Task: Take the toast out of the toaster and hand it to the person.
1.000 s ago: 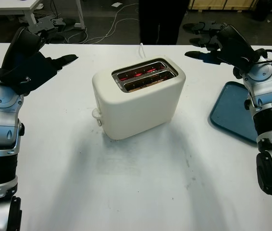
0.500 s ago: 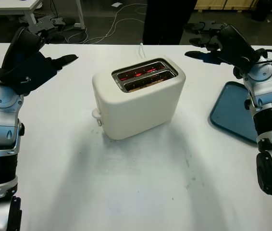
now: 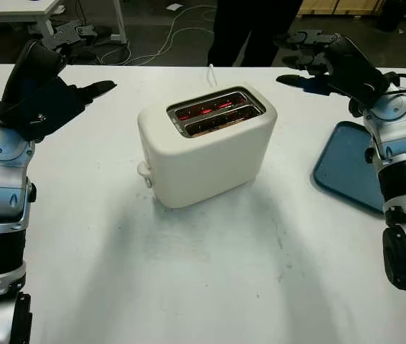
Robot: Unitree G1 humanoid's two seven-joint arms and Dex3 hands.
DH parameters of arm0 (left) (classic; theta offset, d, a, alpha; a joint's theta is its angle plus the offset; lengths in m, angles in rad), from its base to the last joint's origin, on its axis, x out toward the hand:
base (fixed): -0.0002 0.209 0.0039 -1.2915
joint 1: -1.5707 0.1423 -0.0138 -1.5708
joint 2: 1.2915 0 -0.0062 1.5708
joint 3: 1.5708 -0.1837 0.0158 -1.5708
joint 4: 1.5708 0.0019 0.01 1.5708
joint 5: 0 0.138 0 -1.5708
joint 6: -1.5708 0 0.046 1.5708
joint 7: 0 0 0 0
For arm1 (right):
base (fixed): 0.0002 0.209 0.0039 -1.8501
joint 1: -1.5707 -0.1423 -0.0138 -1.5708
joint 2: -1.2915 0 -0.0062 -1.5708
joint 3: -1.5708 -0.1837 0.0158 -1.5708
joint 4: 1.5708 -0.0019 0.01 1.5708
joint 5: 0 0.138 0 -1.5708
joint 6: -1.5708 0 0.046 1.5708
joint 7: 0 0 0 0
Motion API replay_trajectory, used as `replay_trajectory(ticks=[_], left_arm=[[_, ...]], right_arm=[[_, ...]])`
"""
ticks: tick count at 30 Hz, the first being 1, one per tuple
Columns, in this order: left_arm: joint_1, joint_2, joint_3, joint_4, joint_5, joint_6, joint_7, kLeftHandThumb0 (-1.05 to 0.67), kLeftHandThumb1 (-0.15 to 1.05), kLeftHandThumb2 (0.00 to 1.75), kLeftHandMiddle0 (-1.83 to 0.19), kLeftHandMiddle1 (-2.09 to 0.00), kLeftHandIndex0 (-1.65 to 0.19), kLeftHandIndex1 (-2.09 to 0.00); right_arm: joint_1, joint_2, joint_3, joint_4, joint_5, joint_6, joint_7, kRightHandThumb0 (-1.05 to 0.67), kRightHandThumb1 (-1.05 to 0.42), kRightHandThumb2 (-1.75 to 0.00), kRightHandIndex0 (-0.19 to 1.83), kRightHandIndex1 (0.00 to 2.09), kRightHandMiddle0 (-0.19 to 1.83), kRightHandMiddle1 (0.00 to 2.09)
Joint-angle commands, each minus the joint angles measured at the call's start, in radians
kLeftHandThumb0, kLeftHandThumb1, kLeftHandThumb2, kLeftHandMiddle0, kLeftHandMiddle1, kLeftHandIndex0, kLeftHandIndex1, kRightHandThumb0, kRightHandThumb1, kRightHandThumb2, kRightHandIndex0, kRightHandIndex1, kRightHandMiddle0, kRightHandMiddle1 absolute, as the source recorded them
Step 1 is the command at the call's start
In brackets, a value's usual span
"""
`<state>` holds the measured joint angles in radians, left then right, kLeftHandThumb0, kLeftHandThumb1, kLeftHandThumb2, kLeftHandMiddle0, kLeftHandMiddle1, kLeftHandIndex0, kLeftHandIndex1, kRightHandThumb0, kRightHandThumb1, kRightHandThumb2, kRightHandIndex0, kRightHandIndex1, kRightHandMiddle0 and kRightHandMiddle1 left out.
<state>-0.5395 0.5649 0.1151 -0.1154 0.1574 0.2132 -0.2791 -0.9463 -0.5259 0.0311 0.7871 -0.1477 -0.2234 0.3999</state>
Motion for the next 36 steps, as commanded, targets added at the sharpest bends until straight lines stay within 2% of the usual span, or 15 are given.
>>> replay_trajectory(ticks=[1,36], left_arm=[[0.013,-0.004,0.003,-0.012,-0.008,0.008,-0.003,-0.29,0.92,0.05,-0.1,-0.94,-0.35,-0.33],[0.008,0.004,-0.004,-0.006,0.0,-0.006,0.0,-0.29,0.92,0.05,-0.11,-0.95,-0.35,-0.38]], right_arm=[[0.009,0.001,0.003,-0.015,-0.005,0.009,-0.006,-0.58,-0.92,-0.09,0.53,0.01,0.51,0.01],[0.011,0.001,0.011,-0.02,-0.022,0.014,-0.013,-0.58,-0.92,-0.09,0.55,0.0,0.52,0.0]])
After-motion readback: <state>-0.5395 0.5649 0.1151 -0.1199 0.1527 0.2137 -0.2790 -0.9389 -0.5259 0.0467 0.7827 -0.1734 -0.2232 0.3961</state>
